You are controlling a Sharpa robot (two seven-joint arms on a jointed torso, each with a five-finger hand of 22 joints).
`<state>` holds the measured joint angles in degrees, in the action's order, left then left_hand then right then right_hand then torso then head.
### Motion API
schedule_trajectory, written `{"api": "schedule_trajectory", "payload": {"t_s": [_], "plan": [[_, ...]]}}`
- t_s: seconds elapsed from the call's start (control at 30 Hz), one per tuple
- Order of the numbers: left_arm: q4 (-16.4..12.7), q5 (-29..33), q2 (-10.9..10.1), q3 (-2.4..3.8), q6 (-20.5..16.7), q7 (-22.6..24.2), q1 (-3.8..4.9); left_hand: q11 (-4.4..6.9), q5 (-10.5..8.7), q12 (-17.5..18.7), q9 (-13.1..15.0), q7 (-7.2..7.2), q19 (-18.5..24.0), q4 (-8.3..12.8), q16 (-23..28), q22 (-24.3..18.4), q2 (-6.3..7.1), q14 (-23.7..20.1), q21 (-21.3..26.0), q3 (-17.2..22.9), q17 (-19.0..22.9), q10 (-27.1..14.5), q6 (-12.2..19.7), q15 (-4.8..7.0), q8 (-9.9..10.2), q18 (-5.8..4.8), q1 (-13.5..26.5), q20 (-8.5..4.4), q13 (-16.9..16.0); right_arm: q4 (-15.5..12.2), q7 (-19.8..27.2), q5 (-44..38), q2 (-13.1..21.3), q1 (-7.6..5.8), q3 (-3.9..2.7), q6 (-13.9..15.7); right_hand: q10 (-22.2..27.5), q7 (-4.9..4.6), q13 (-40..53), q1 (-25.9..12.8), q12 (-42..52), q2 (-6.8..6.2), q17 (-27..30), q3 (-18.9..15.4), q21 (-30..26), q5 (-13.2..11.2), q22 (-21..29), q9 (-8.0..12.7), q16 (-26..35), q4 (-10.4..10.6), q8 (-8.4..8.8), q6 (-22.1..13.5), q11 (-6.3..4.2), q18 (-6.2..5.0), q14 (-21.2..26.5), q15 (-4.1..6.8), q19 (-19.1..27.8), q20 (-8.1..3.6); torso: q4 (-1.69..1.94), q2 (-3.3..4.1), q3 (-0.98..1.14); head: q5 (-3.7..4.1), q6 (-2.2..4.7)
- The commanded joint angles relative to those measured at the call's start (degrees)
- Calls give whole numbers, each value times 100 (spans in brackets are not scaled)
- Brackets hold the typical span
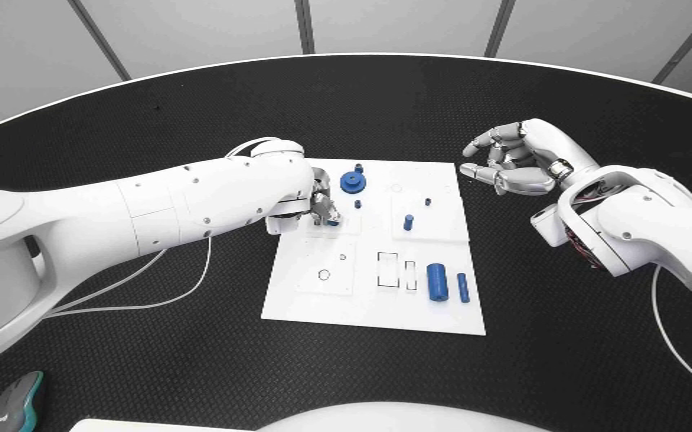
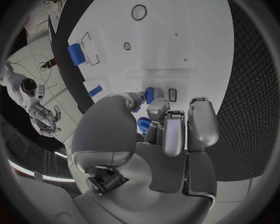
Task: Assemble the parts on the task board
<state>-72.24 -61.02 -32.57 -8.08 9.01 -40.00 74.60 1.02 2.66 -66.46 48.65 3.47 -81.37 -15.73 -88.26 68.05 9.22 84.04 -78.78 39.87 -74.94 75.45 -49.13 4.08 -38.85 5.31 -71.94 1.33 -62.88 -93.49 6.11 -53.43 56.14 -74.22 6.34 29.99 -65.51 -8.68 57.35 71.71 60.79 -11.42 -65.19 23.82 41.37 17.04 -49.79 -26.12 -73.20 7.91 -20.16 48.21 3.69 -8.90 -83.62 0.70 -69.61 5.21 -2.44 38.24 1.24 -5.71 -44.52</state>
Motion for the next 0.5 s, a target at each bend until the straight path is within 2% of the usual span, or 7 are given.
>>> {"api": "schedule_trajectory", "payload": {"t_s": [0.03, 0.2, 0.5], "plan": [[16, 0, 19, 0, 100, -89, 0, 8, 18, -41, -16, -34, -45, 614, -40, 2, 0, 535, -38, 640, -1296, 43, 3, 51, 29, -108, -36, -2, -26, -4, -3, 0, 4, 0, 0, -4, 16, 8, -9, 9, -13, 1, 0, 1, -33, 25, 5, -7, 26, 33, -35, -50, -4, -55, -14, 7, -51, -2, -1, 0, 2, 5, -17], [50, 0, 52, 0, 173, -122, 0, 10, 17, -60, -5, -36, -48, 607, -39, 9, -9, 534, -40, 650, -1294, 54, -9, 52, 13, -110, -1, 3, -39, -8, -5, 0, 7, 0, 0, -6, 22, 9, -19, 3, -20, -3, 11, -4, -54, 25, 20, -10, 40, 44, -47, -51, -4, -57, -12, 8, -52, -2, 2, -5, 2, 10, -28], [121, 0, 132, 0, 80, -142, 0, 16, 14, -91, 37, -48, -45, 539, -47, 4, -76, 538, -36, 657, -1304, 62, -40, 56, -47, -106, 155, 4, -54, -10, -3, 0, 5, 0, 0, -8, 22, 9, -19, 3, -20, -3, 11, -4, -54, 25, 20, -10, 40, 44, -47, -51, -4, -57, -12, 8, -52, -2, -3, -7, 1, 12, -29]]}}
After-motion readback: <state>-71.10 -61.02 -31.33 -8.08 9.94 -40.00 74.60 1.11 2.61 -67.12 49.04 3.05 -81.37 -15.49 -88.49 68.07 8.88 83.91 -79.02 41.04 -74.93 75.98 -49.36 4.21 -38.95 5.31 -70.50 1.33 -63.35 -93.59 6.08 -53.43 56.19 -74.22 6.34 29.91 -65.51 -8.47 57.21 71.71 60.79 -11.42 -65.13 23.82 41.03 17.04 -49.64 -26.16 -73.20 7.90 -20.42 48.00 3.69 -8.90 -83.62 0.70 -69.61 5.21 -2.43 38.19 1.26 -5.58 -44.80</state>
